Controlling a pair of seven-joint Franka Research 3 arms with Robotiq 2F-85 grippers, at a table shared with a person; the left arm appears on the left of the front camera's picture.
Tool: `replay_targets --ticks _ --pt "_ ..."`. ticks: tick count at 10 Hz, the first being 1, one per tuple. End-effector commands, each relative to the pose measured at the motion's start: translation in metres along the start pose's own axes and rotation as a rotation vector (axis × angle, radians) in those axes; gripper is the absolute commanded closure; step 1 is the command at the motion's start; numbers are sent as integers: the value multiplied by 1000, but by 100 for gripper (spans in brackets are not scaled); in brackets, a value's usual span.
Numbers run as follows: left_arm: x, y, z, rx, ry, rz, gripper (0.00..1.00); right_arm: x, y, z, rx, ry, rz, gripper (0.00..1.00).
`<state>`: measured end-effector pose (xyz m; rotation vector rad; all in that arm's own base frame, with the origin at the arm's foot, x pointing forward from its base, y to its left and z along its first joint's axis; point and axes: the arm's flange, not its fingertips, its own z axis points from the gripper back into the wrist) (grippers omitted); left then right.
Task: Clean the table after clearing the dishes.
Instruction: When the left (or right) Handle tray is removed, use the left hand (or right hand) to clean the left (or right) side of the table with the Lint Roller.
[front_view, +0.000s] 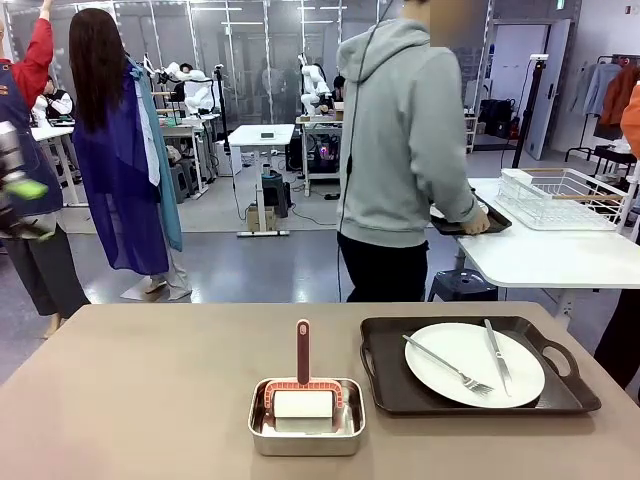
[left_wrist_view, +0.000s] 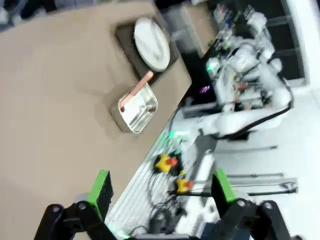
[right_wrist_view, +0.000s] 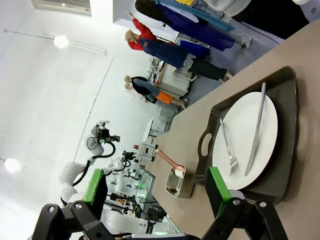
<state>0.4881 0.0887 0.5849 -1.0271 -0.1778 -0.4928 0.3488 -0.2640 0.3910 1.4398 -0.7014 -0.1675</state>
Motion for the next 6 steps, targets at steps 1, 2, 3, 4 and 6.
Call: replay_targets --ticks 1,2,3,4,6 --pt "53 -24 -80 163 212 -149 0 -3 5 -1 8 -5 7 0" --pt "71 -41 -110 198 278 -206 0 -3 5 -1 8 -5 7 0" --pt "94 -61 -153 254 338 -274 0 -3 5 -1 8 -5 7 0" --pt "108 -76 -190 266 358 -336 0 -3 5 -1 8 -5 7 0" --pt "124 -91 -250 298 436 -420 0 -3 5 -1 8 -5 7 0"
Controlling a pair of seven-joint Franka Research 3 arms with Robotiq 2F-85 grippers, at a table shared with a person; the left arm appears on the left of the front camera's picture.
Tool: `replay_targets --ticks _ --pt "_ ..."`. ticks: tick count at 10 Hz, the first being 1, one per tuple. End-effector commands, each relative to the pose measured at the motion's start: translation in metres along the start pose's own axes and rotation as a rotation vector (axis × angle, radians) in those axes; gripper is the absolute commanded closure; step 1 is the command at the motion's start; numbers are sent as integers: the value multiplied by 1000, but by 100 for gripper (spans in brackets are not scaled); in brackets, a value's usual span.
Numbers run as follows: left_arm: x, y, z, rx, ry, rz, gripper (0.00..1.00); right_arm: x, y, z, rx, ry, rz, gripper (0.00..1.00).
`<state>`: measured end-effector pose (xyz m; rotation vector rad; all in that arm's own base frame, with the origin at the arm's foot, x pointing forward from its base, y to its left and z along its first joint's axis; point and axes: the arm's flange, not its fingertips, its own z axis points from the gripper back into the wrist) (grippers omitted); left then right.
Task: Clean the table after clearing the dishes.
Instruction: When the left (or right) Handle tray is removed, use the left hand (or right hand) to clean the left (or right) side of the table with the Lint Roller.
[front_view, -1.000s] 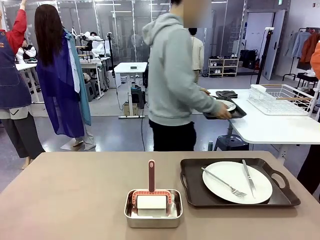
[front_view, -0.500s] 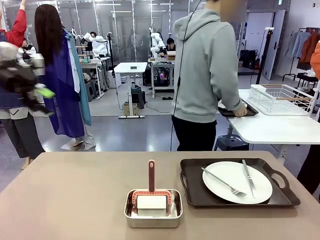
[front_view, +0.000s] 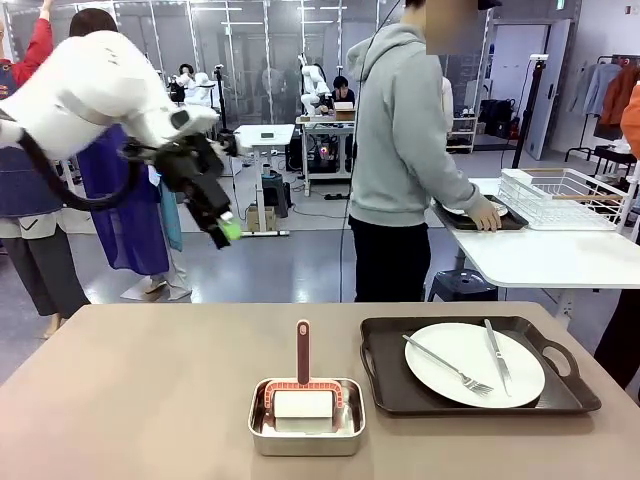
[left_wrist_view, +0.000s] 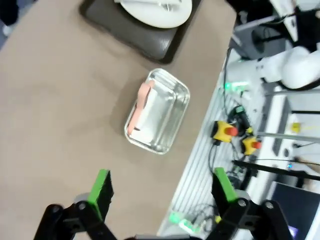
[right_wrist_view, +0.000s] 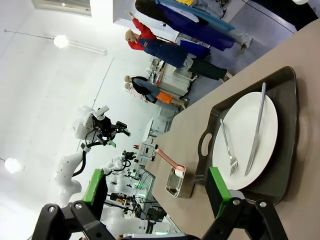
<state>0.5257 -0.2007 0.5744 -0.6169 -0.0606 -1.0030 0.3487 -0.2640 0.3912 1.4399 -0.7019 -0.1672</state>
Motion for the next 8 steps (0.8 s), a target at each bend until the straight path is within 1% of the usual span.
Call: replay_targets --ticks 1,3,4,6,7,8 --pt "23 -2 -21 101 54 -55 0 -3 5 -1 8 -5 6 0" --pt "60 -9 -51 127 126 -156 0 -3 5 -1 8 -5 6 0" --pt "72 -8 -64 124 148 -178 0 -3 5 -1 8 -5 6 0" --pt "88 -7 -88 45 203 -231 0 -3 5 -1 8 -5 6 0" --pt "93 -10 -98 10 259 -313 0 -3 5 -1 8 -5 6 0" --pt "99 -10 -106 27 326 -384 0 -3 5 -1 8 -5 6 0"
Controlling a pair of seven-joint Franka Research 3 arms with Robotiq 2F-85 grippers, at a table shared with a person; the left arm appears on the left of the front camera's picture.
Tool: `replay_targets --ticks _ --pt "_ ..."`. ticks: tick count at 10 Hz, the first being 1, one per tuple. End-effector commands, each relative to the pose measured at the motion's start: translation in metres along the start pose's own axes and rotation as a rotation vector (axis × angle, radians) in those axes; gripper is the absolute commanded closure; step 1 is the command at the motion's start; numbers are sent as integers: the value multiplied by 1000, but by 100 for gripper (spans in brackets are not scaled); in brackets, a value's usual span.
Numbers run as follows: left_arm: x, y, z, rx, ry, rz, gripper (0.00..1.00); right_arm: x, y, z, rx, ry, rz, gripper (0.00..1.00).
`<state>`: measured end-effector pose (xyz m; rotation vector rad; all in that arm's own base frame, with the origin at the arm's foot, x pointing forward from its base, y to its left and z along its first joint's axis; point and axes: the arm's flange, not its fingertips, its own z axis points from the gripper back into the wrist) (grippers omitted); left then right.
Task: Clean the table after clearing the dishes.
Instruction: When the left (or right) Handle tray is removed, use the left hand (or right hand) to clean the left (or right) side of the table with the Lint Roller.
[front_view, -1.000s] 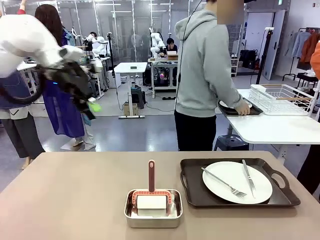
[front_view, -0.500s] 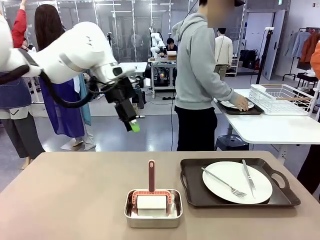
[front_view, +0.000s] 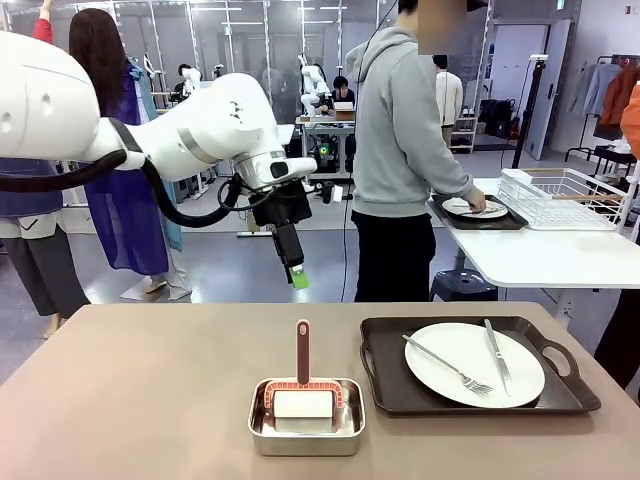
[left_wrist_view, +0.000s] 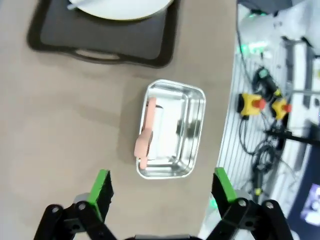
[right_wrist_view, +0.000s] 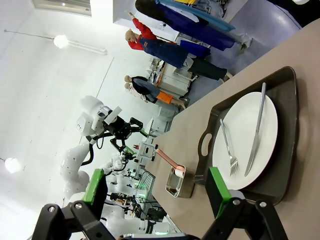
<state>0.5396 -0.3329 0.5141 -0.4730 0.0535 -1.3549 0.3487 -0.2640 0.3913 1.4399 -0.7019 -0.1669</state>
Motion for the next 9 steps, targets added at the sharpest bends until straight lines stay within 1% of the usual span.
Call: replay_targets --ticks 1,2,3,4,5,6,9 --pt "10 5 4 22 107 -127 0 -3 5 -1 8 -5 6 0" --pt "8 0 -8 50 160 -192 0 -3 5 -1 8 -5 6 0" --pt "3 -2 -19 62 173 -217 0 -3 5 -1 8 -5 6 0" --pt "-3 -5 -26 58 138 -228 0 -3 5 -1 8 -5 6 0" --pt "-16 -6 -23 138 162 -155 0 -3 5 -1 8 -5 6 0" --pt "10 -1 -19 38 160 -194 0 -3 5 -1 8 -5 6 0" --pt "10 -1 -19 38 160 -194 0 -3 5 -1 8 -5 6 0"
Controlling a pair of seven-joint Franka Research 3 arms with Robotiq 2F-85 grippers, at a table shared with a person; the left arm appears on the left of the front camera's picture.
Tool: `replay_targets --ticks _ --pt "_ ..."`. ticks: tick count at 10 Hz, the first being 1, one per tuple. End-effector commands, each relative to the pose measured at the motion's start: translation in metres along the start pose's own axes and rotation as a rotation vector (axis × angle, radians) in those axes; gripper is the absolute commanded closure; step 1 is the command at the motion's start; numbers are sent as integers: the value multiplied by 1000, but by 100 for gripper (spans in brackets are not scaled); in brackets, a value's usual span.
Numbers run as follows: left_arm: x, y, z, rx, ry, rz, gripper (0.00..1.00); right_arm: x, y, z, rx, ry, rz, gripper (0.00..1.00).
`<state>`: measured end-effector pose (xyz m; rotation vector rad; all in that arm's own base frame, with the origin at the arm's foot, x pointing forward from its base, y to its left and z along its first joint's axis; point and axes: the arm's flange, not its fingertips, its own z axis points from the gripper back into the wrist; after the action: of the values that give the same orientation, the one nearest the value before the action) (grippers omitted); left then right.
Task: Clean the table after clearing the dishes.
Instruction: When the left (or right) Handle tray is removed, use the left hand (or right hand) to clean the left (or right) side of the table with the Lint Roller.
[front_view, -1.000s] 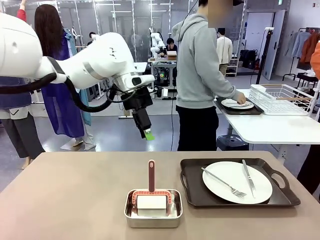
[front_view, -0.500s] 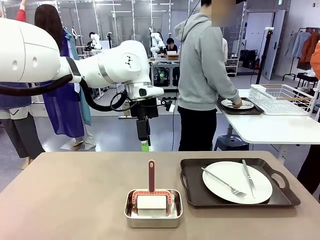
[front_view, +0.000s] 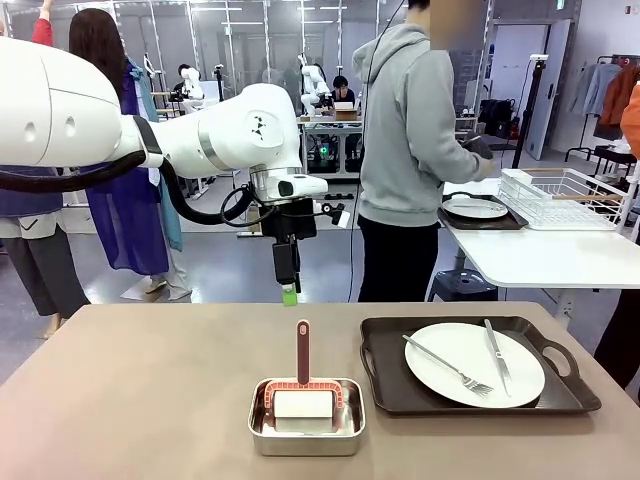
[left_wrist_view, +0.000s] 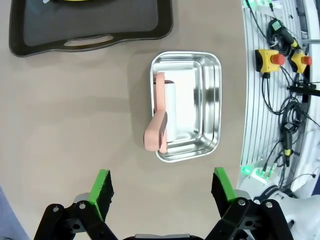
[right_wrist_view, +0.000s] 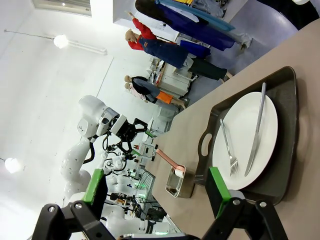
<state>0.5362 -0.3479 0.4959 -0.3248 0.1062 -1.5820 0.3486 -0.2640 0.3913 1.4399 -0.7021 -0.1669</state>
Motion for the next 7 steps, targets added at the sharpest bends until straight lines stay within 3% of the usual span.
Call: replay_targets --ticks 1,7 --pt "0 -2 3 -18 -6 0 0 -3 5 -1 8 -5 6 0" --pt "18 17 -21 76 32 14 0 -3 5 -1 8 -5 6 0"
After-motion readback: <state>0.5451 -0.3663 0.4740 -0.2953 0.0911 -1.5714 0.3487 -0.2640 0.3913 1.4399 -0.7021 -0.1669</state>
